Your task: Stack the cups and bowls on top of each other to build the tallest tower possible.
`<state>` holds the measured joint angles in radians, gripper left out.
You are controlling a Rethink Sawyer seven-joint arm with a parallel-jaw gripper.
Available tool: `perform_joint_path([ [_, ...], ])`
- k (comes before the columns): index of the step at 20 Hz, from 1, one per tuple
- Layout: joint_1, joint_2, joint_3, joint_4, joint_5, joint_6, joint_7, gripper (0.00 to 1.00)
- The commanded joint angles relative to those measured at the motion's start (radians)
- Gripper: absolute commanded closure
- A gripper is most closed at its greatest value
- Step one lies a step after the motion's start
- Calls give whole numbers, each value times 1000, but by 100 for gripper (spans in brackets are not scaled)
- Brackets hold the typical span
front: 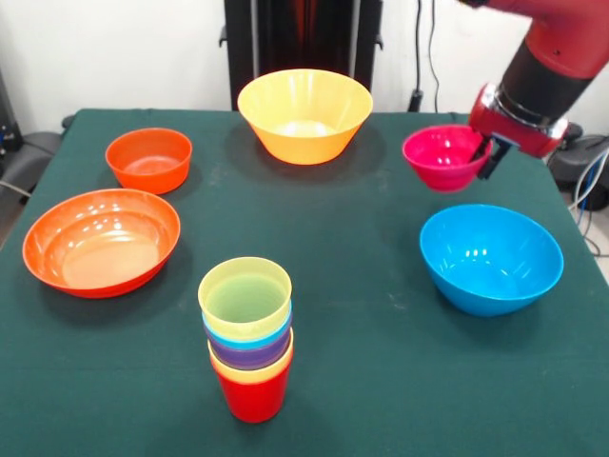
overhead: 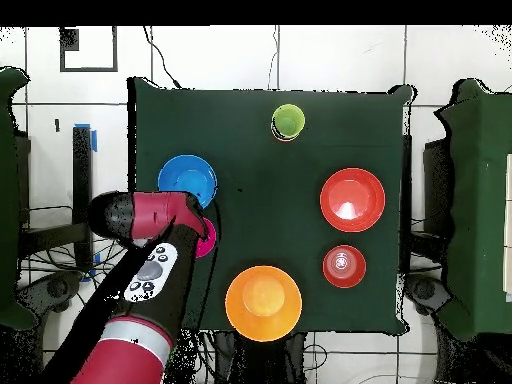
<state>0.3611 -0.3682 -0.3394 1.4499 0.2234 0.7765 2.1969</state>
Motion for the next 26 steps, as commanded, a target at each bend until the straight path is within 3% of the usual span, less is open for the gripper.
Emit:
perform_joint_path([
  [1, 22, -34, -19, -104, -88, 213, 81, 100],
  [12, 21, -29, -101, -294, -203, 437, 19, 100],
  [26, -133, 17, -17, -424, -257, 347, -147, 100],
])
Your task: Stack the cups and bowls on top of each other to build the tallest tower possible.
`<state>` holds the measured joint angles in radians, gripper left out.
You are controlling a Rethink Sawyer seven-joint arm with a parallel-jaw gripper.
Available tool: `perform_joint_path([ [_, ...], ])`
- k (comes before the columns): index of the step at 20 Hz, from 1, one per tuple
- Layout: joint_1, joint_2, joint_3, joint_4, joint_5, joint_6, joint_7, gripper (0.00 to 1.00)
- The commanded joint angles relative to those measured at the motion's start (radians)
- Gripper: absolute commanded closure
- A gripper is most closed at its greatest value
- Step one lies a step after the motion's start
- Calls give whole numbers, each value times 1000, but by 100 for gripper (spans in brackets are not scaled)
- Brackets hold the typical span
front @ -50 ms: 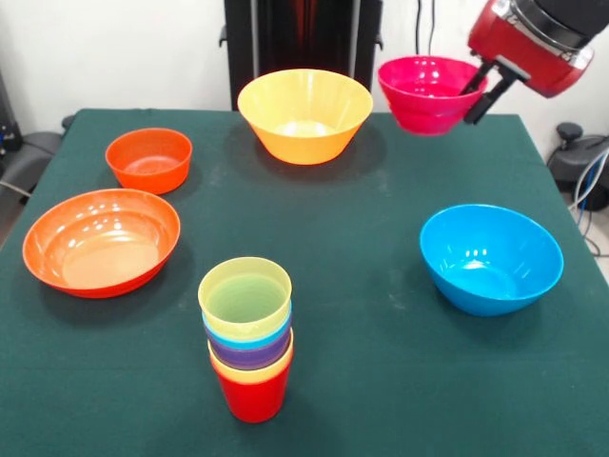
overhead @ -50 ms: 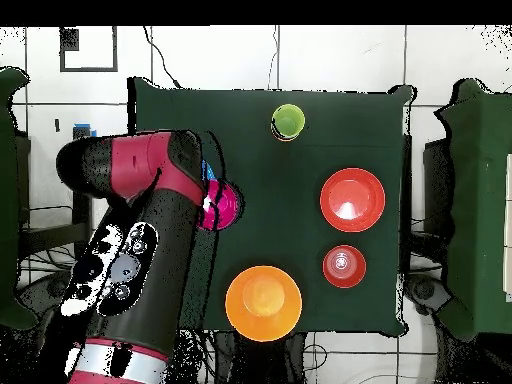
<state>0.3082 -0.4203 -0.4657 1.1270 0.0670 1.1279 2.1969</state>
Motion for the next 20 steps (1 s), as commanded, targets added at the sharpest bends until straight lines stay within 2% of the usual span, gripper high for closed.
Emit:
perform_joint_path([
  [1, -89, 72, 112, -116, -109, 0, -164, 100],
  [5, -130, 93, 160, -146, -127, -17, -224, 100],
  [12, -160, 139, 182, -217, -176, -70, -234, 100],
  [20, -169, 164, 204, -285, -201, -18, -245, 100],
])
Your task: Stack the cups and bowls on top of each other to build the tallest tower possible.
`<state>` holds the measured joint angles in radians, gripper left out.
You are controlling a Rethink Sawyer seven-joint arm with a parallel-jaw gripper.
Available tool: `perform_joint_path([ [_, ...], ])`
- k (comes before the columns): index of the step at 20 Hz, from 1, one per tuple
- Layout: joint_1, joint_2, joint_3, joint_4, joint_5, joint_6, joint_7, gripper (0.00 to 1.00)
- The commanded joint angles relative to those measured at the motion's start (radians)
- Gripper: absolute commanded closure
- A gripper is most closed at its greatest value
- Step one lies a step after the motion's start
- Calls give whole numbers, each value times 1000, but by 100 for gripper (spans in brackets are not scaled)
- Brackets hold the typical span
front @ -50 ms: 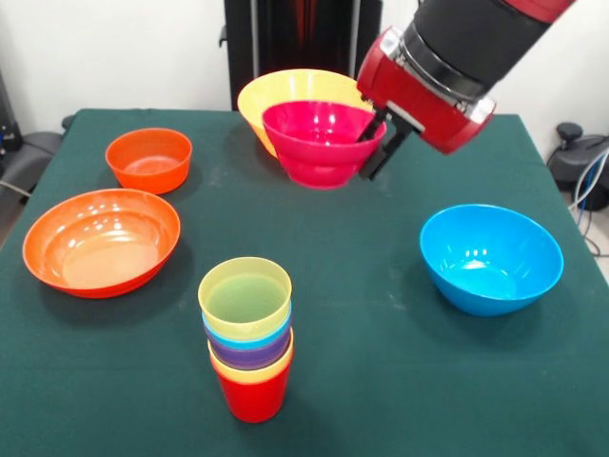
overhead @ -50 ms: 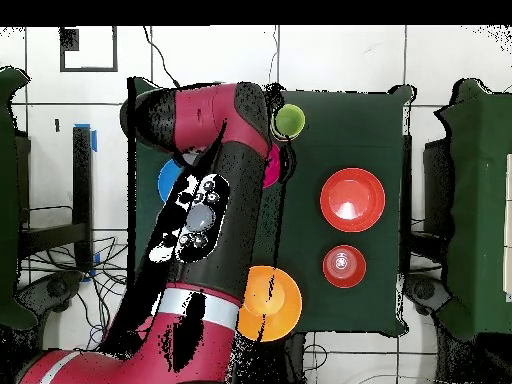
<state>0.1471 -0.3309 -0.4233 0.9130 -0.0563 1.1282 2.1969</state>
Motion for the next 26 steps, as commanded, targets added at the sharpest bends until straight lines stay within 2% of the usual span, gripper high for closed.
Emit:
perform_joint_path([
  [1, -7, 79, 163, -80, -78, -12, -239, 100],
  [7, 7, 100, 156, -125, -80, 28, -222, 100],
  [13, -15, 116, 179, -191, -68, 82, -308, 100],
  [18, -46, 139, 190, -306, -65, 207, -430, 100],
  [22, -74, 194, 201, -449, -49, 293, -484, 100],
  [26, -88, 228, 184, -551, -36, 374, -523, 100],
])
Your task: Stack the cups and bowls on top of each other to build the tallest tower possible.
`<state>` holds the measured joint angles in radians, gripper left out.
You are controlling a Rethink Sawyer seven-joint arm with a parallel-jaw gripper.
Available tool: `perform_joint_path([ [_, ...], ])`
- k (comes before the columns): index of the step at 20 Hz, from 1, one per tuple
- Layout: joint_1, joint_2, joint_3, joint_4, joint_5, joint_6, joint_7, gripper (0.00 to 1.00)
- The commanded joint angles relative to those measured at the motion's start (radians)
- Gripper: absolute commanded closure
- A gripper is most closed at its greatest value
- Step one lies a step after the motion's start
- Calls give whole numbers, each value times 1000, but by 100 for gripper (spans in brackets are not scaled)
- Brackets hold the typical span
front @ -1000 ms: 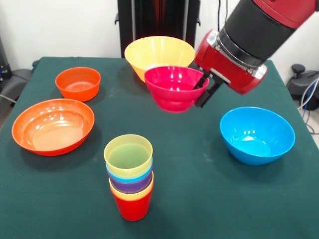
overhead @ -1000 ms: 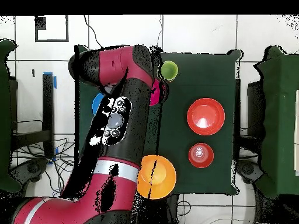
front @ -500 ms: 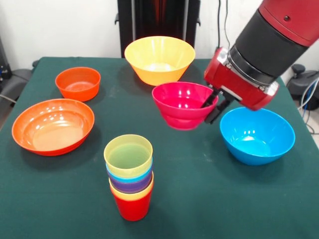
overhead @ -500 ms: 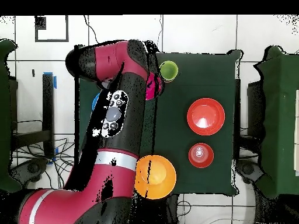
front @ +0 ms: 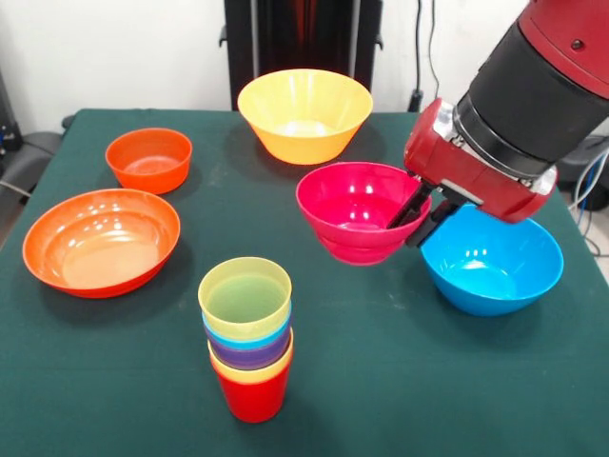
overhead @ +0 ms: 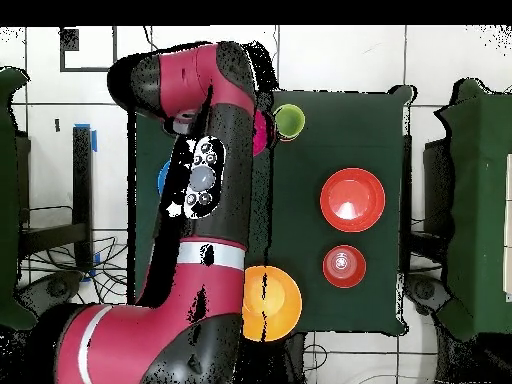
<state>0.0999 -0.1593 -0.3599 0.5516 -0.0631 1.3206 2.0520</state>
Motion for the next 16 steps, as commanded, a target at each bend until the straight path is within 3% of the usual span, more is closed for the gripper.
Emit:
perform_joint_path([
  [1, -44, 62, 117, -208, -24, 201, -390, 100],
  [9, -72, 118, 83, -346, 14, 305, -474, 100],
  [16, -81, 117, 66, -359, 39, 325, -528, 100],
])
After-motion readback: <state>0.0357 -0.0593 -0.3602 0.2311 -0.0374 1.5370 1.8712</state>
